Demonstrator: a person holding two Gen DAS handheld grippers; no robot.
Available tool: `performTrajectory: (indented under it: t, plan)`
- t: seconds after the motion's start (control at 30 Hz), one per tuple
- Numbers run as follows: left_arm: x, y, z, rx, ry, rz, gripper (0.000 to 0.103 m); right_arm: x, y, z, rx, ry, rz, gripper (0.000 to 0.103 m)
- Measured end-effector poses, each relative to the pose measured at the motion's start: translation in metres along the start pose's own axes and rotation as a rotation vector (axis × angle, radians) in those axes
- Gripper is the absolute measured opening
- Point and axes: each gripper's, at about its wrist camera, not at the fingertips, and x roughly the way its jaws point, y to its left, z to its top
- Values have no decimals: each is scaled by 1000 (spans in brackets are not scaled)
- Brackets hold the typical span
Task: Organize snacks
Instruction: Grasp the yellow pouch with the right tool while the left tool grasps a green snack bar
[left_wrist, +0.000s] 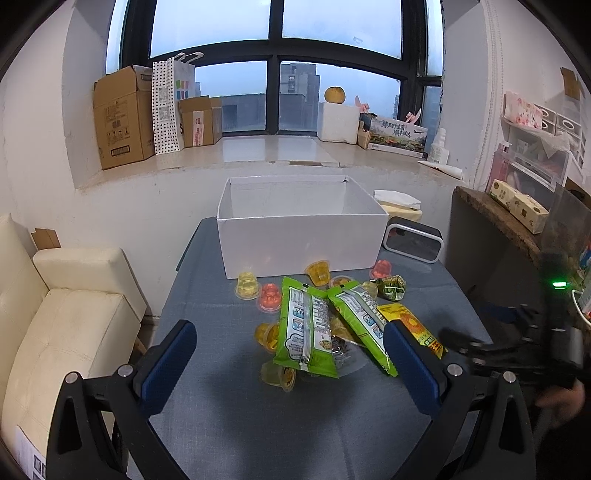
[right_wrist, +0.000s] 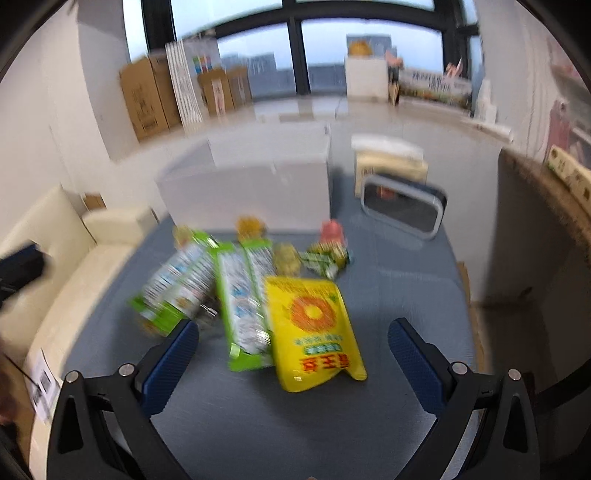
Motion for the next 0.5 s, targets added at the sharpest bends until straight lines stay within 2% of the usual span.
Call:
performTrajectory:
  t: [0.1, 0.27, 0.4, 0.5]
  plan:
    - [1, 1, -2, 5, 6, 1, 103, 28, -12, -1, -6, 56, 7, 103]
    - [4, 3, -6, 8, 21, 11, 103, 65, -30, 1, 17, 120, 124, 103]
    - [9, 6, -7, 1, 35, 20, 103, 84, -39, -1, 34, 168, 181, 103]
    - [12, 6, -8, 1, 39, 16, 103, 97, -42, -4, 34, 204, 179, 103]
